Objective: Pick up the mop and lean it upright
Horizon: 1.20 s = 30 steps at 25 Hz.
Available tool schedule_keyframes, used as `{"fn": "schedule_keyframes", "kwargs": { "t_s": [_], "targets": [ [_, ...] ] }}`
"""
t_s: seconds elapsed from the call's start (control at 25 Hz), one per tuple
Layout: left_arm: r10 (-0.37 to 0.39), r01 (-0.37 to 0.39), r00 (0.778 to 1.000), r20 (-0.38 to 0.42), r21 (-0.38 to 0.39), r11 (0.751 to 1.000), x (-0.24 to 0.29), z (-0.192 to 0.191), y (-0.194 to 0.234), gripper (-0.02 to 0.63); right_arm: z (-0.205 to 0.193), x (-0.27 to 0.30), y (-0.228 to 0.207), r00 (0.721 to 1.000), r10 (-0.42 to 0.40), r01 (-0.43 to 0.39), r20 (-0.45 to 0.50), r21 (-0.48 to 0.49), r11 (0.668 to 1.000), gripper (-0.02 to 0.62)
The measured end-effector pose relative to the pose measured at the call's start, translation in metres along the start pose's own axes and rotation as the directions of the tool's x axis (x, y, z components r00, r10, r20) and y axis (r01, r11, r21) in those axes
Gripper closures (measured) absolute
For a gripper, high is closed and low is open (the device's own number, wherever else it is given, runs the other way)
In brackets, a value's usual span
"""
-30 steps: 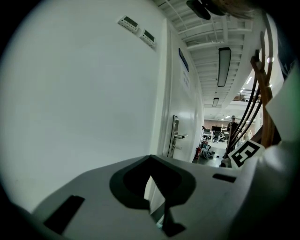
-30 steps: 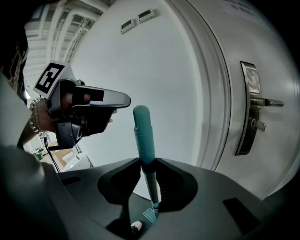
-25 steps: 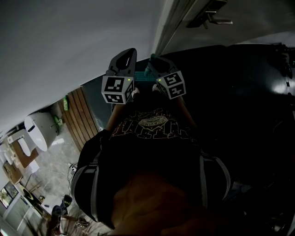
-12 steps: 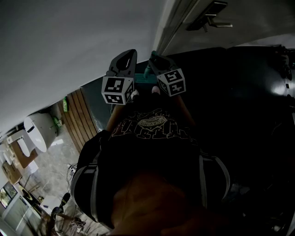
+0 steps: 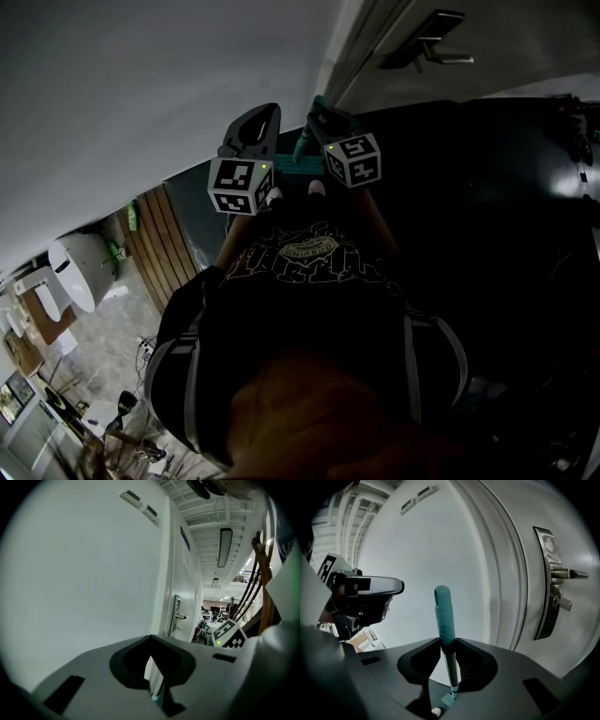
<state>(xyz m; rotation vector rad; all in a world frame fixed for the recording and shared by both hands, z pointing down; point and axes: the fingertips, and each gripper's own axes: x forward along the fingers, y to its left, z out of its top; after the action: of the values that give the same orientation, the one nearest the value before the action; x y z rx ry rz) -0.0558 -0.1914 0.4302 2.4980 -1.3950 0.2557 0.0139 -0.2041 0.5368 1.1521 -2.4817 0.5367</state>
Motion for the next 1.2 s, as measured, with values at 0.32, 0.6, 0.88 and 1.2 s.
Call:
{"fn": "schedule_keyframes", "kwargs": {
  "t_s": [0.32, 0.6, 0.88, 1.2],
  "targets": [
    [-0.014, 0.014, 1.000, -0.005, -0.006, 1.000, 0.010, 0.004, 0.022, 0.558, 0.013, 0.028, -0.012, 1.000, -0.023, 0.023, 0.002, 0.023, 0.999, 0.485],
    [-0.018, 0.018, 1.000, -0.014, -0.014, 1.000, 0.019, 0.005, 0.030, 0.558, 0.020, 0.042, -0.027, 0.999, -0.053, 0.053, 0.011, 0.048, 0.997, 0.485],
    [-0.007, 0.007, 1.000, -0.011, -0.013, 1.000, 0.023, 0.010, 0.041, 0.558, 0.027, 0.055, -0.047, 0.996, -0.087, 0.086, 0.015, 0.079, 0.993, 0.485],
    [-0.012, 0.012, 1.000, -0.013, -0.010, 1.000, 0.029, 0.012, 0.048, 0.560, 0.032, 0.068, -0.063, 0.992, -0.127, 0.124, 0.020, 0.105, 0.987, 0.485]
  ]
}}
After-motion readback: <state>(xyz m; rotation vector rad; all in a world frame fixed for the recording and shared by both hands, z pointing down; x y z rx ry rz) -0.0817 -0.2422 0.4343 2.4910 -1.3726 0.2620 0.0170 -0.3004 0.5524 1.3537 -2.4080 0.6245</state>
